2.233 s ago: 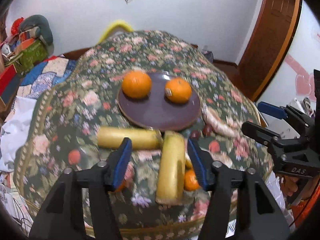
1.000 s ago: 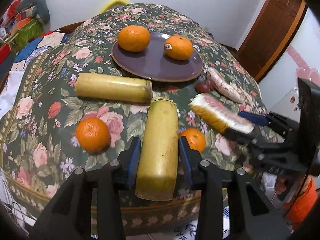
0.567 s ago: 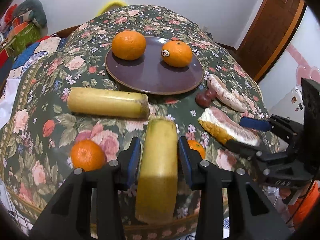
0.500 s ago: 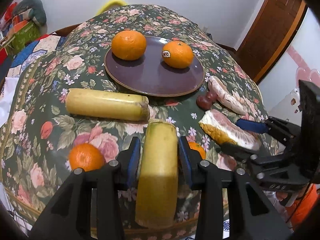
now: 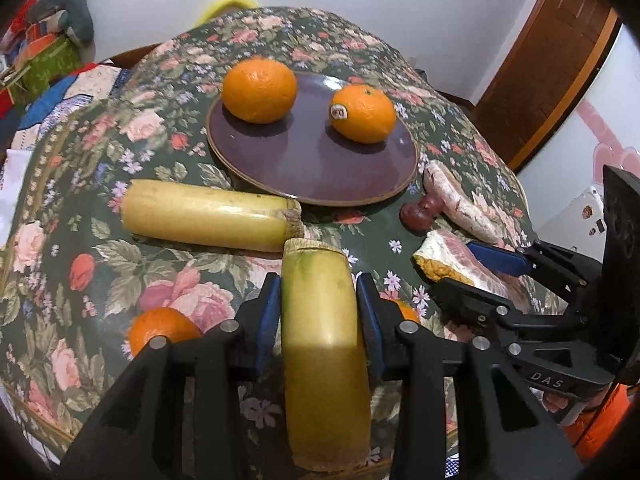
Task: Organize fruits
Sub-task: 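Grasp a yellow cylindrical fruit with the left tool while the right tool grasps a peeled pomelo segment, then lift the yellow fruit onto the plate with the left tool while the right tool sets the pomelo segment there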
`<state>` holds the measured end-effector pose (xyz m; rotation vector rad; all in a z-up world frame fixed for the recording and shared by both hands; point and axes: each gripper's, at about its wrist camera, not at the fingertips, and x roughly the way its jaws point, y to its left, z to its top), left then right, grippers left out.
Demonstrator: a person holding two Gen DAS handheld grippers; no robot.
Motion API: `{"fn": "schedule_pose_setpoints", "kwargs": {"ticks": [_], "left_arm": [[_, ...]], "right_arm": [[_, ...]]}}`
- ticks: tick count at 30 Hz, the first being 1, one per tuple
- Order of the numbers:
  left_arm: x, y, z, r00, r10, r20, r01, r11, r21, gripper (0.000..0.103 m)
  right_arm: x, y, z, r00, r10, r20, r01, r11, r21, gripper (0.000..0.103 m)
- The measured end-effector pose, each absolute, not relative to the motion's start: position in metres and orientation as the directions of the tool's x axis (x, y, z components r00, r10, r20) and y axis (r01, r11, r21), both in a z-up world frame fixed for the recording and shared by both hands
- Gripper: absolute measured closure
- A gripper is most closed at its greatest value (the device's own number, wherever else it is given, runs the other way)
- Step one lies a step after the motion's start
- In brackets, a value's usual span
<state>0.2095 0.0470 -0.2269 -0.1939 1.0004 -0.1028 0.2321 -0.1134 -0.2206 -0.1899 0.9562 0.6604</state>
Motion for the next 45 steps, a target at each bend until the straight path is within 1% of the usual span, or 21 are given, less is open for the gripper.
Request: {"fn": "schedule_pose_setpoints", "kwargs": {"ticks": [5, 10, 15, 20, 24, 29, 45], "left_arm": [[0.198, 0.049, -0.199, 0.604, -0.172, -0.778, -0.004, 0.976, -0.219, 0.066], [0.188, 0.045, -0.167, 0.675, -0.16, -0.721, 0.013, 0.979, -0.206, 0.066], [0.188, 0.047, -0.143, 0.724, -0.173, -0.668, 0.026, 0.974, -0.225, 0.066], [0.199, 0.048, -0.128, 0.761, -0.156, -0.629, 0.021, 0.976, -0.216, 0.066], [0.21, 0.052, -0.127, 0.769, -0.153, -0.621, 0.014, 0.975, -0.224, 0.066], [0.225, 0.054, -0.135, 0.765, -0.128, -0.632, 0.0, 0.98, -0.198, 0.066], [0.269, 0.076, -0.165, 0.731, -0.112, -0.673, -0.021, 0.982, -0.187, 0.066]], "right_arm": [[0.229, -0.121, -0.205, 0.437, 0.455, -0.776, -0.581, 0.801, 0.142, 0.058], [0.23, -0.129, -0.182, 0.497, 0.474, -0.727, -0.552, 0.819, 0.156, 0.059], [0.234, -0.134, -0.16, 0.549, 0.495, -0.674, -0.534, 0.828, 0.173, 0.06], [0.245, -0.131, -0.146, 0.578, 0.506, -0.639, -0.525, 0.831, 0.183, 0.06], [0.256, -0.126, -0.14, 0.588, 0.519, -0.621, -0.523, 0.829, 0.198, 0.06], [0.268, -0.115, -0.14, 0.586, 0.526, -0.617, -0.53, 0.824, 0.2, 0.06], [0.298, -0.073, -0.167, 0.519, 0.541, -0.662, -0.58, 0.792, 0.193, 0.06]]}}
